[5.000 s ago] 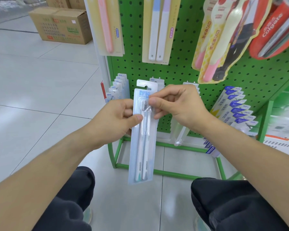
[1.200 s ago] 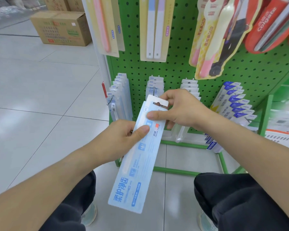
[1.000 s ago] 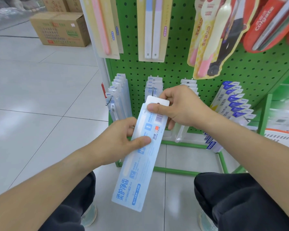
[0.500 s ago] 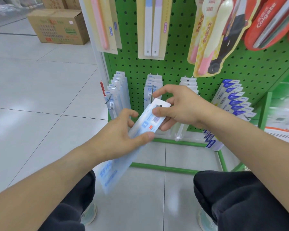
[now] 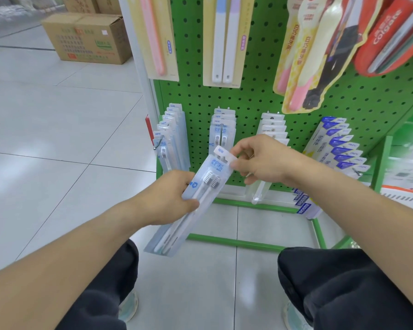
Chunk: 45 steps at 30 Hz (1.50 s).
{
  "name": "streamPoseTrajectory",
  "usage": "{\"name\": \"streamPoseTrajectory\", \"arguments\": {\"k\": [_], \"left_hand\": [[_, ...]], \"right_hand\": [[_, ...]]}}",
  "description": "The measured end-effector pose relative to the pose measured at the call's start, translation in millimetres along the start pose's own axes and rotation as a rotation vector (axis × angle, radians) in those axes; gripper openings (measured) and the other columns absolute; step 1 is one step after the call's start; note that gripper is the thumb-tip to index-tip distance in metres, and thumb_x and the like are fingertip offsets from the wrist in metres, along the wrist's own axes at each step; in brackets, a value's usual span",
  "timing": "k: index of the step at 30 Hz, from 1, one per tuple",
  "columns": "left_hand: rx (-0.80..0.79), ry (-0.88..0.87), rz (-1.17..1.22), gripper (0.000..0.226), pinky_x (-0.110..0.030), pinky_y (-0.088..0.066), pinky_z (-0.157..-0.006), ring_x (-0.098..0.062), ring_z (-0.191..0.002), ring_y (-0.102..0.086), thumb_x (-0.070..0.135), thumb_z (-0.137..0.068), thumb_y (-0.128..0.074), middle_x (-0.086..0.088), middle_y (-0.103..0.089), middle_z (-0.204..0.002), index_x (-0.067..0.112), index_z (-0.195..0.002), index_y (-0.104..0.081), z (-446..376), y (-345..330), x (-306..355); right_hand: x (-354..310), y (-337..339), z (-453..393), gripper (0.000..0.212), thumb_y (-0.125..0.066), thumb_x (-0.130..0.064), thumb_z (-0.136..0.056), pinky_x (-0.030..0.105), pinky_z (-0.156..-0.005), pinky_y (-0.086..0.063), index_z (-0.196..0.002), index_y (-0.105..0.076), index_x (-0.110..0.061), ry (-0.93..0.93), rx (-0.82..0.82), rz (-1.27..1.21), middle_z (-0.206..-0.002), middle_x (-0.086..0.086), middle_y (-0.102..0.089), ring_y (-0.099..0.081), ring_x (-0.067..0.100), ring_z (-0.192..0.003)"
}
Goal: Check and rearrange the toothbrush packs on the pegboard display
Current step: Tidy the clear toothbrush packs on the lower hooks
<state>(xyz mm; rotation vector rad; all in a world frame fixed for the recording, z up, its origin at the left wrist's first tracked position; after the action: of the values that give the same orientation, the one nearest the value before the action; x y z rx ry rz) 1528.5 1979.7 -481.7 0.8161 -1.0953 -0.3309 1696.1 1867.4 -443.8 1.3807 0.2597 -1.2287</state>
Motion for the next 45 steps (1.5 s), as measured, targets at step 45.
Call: {"name": "streamPoseTrajectory", "arguments": {"k": [45], "left_hand": [[0.152, 0.101, -0.09, 0.036, -0.034, -0.05, -0.071, -0.024, -0.077, -0.06, 0.044, -0.098, -0.057, -0.004, -0.063, -0.081, 0.01, -0.09, -0.054, -74.6, -20.9, -15.3]], "right_hand": [[-0.8, 30.6, -60.8, 0.018, -0.052, -0.014, -0.099, 0.031, -0.081, -0.047, -0.105, -0.068, -0.009, 0.305, 0.565, 0.527, -0.099, 0.007, -0.069, -0.062, 0.025, -0.094]]}}
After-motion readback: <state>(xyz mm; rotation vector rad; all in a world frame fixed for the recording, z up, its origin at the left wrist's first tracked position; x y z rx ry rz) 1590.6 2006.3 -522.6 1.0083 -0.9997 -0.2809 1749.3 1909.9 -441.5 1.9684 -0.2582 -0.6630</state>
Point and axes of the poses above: each hand's wrist, its own z-axis away from the middle knuckle, its own y-axis out of the back of the hand, x = y × z, the point moved 4 cm from there along -z, towards the middle knuckle
